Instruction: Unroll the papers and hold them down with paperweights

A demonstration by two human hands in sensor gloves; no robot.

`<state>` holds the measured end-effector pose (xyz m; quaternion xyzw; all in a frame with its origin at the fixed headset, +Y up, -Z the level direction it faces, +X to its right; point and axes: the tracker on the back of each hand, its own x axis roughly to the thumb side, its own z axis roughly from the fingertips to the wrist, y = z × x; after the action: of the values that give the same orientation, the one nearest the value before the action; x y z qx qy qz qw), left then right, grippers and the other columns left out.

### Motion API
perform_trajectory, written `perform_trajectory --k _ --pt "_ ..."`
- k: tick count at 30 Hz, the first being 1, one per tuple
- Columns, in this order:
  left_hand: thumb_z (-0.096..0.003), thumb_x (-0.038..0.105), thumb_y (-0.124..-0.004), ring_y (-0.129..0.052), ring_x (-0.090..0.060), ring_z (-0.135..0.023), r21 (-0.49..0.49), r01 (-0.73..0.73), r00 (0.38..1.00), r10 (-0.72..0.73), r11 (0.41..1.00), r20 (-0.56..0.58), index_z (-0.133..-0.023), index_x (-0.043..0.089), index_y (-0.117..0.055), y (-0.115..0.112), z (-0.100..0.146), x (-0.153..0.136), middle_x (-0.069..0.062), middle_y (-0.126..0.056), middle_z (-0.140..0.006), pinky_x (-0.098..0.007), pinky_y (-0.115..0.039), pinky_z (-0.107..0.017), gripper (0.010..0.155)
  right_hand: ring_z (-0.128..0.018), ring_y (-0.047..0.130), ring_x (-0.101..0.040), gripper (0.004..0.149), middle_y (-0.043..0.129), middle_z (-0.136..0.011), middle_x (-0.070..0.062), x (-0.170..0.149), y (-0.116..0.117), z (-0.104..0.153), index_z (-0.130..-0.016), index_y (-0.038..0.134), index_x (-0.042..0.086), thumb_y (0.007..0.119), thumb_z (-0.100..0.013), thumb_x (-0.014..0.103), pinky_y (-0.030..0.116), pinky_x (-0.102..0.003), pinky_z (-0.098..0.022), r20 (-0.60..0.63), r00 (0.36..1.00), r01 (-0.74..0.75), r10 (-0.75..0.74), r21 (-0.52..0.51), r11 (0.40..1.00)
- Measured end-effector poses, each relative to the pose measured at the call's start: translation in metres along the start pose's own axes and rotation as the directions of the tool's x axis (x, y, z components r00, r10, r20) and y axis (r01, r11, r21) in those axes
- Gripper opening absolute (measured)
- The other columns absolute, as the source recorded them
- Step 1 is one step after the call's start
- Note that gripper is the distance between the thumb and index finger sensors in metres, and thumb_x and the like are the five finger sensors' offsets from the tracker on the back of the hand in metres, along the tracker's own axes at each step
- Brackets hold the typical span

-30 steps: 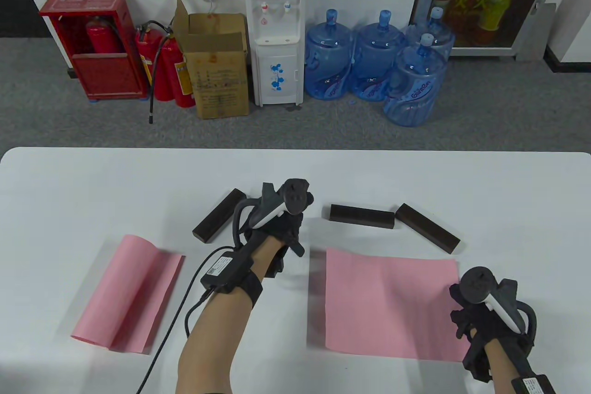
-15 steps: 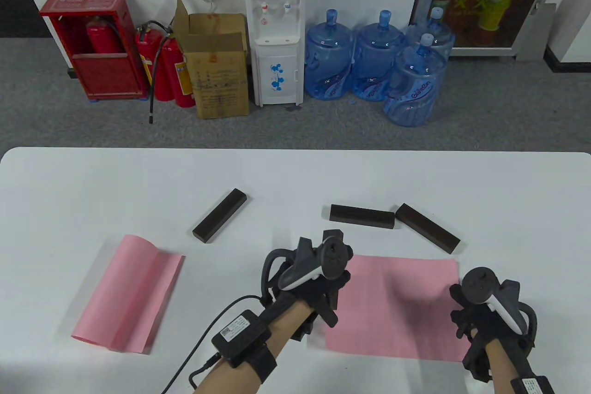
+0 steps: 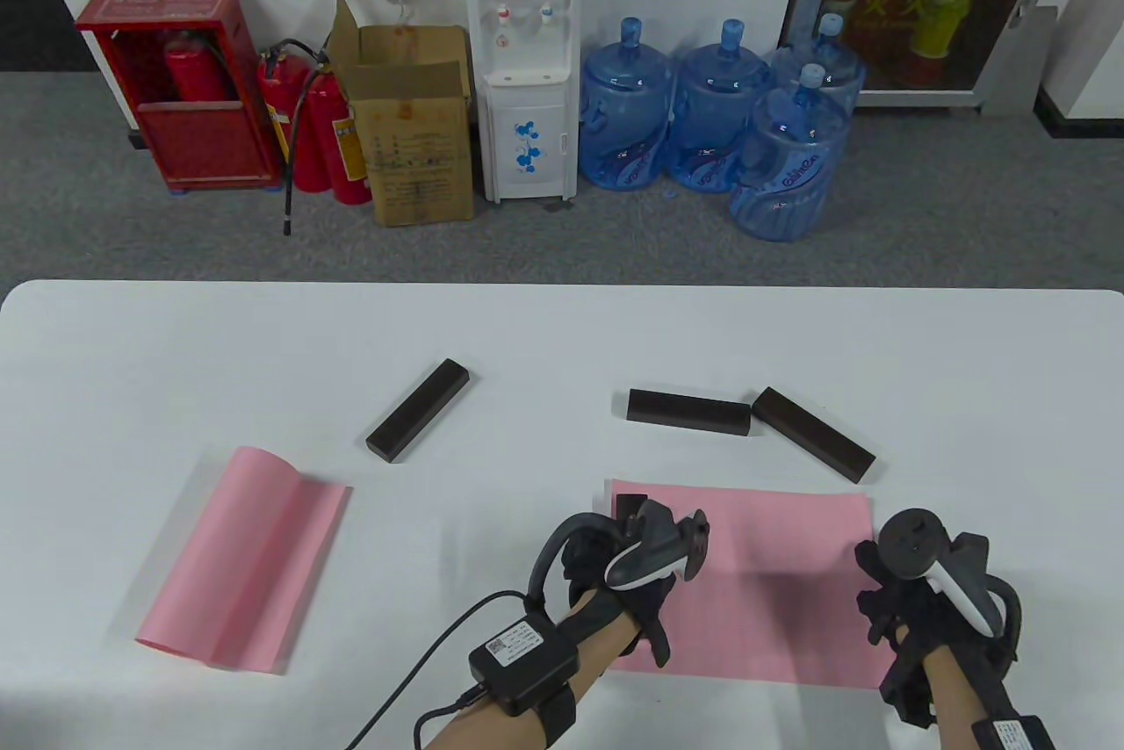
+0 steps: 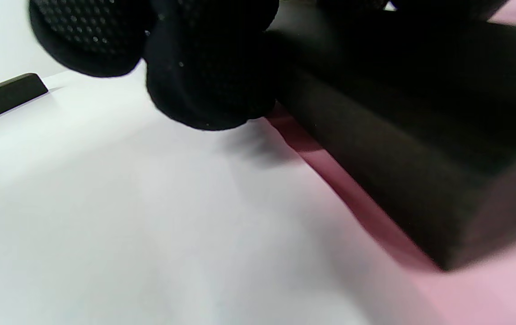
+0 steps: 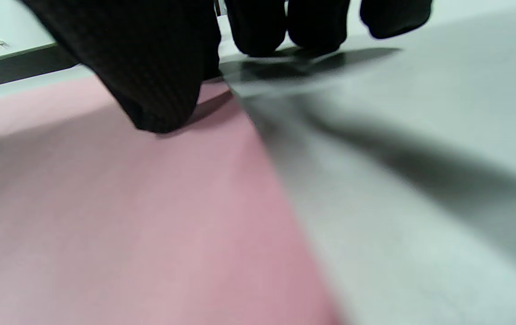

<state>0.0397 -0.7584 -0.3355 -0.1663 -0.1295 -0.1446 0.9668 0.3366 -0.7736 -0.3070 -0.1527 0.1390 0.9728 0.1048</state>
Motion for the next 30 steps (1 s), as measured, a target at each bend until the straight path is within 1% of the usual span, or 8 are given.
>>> perform_trajectory --k 4,9,15,17,20,23,27,30 --pt "-0.0465 0.064 -0.065 -0.100 -0.025 -0.047 0.017 0.024 1.000 -0.024 1.000 0.005 -0.105 0.051 -0.058 -0.004 0.000 0.003 -0.016 -0.093 -0.081 -0.051 -0.081 -0.048 0.061 -0.105 0.048 -0.041 0.059 0.045 -0.111 -0.008 0.000 0.000 0.000 -0.096 0.072 0.028 0.088 -0.040 0.033 0.048 -0.063 -0.074 0.000 1.000 -0.001 0.001 0.000 1.000" --pt "-0.0446 0.069 -0.059 -0.101 -0.027 -0.055 -0.032 -0.046 0.999 0.046 0.998 0.007 -0.110 0.046 -0.034 0.002 0.007 -0.006 -0.016 -0.088 -0.094 -0.053 -0.079 -0.051 0.074 -0.105 0.049 -0.042 0.059 0.045 -0.111 -0.008 0.000 0.000 0.000 -0.096 0.072 0.028 0.088 -0.040 0.033 0.048 -0.063 -0.074 0.001 1.000 -0.005 0.005 -0.002 1.000" --pt "-0.0465 0.066 -0.059 -0.096 -0.033 -0.072 -0.005 -0.211 0.977 0.211 0.977 0.003 -0.111 0.046 -0.035 0.011 0.027 -0.066 -0.015 -0.080 -0.104 -0.056 -0.074 -0.059 0.072 -0.105 0.049 -0.042 0.059 0.045 -0.111 -0.008 0.000 0.000 0.001 -0.096 0.071 0.028 0.088 -0.040 0.033 0.048 -0.063 -0.074 0.004 1.000 -0.005 0.005 -0.005 1.000" --pt "-0.0473 0.065 -0.059 -0.093 -0.035 -0.078 0.009 -0.260 0.965 0.261 0.965 -0.031 -0.111 0.046 -0.035 0.005 0.035 -0.096 -0.015 -0.076 -0.107 -0.057 -0.071 -0.062 0.071 -0.105 0.048 -0.042 0.059 0.045 -0.111 -0.009 0.000 0.000 0.001 -0.096 0.071 0.028 0.088 -0.040 0.033 0.048 -0.063 -0.074 0.004 1.000 -0.003 0.003 -0.005 1.000" --pt "-0.0476 0.064 -0.060 -0.089 -0.036 -0.084 0.091 -0.308 0.945 0.316 0.947 -0.084 -0.111 0.046 -0.037 -0.015 0.047 -0.145 -0.014 -0.073 -0.110 -0.059 -0.069 -0.064 0.070 -0.105 0.048 -0.041 0.059 0.045 -0.111 -0.008 0.000 0.001 0.001 -0.096 0.071 0.028 0.088 -0.040 0.033 0.048 -0.063 -0.074 0.003 1.000 -0.001 0.001 -0.004 1.000" --pt "-0.0481 0.063 -0.060 -0.088 -0.038 -0.086 0.119 -0.331 0.936 0.342 0.936 -0.086 -0.111 0.046 -0.039 -0.045 0.054 -0.185 -0.015 -0.072 -0.111 -0.060 -0.068 -0.065 0.069 -0.105 0.048 -0.041 0.059 0.045 -0.111 -0.008 0.000 0.001 0.001 -0.097 0.071 0.028 0.087 -0.040 0.033 0.048 -0.063 -0.074 0.002 1.000 0.003 -0.003 -0.004 1.000" --pt "-0.0481 0.062 -0.061 -0.087 -0.037 -0.086 0.111 -0.414 0.899 0.425 0.904 -0.103 -0.111 0.045 -0.041 -0.078 0.056 -0.208 -0.015 -0.074 -0.110 -0.059 -0.068 -0.065 0.068 -0.105 0.048 -0.041 0.059 0.045 -0.111 -0.009 0.000 0.001 0.001 -0.096 0.071 0.028 0.088 -0.040 0.032 0.048 -0.063 -0.073 -0.002 1.000 0.006 -0.006 -0.006 1.000" --pt "-0.0483 0.062 -0.060 -0.085 -0.039 -0.088 0.126 -0.400 0.904 0.414 0.908 -0.107 -0.111 0.045 -0.039 -0.073 0.060 -0.214 -0.015 -0.070 -0.112 -0.060 -0.066 -0.066 0.069 -0.104 0.048 -0.041 0.059 0.045 -0.111 -0.008 0.000 0.001 0.001 -0.096 0.071 0.028 0.087 -0.040 0.033 0.048 -0.063 -0.073 -0.008 1.000 0.000 0.000 -0.006 1.000"
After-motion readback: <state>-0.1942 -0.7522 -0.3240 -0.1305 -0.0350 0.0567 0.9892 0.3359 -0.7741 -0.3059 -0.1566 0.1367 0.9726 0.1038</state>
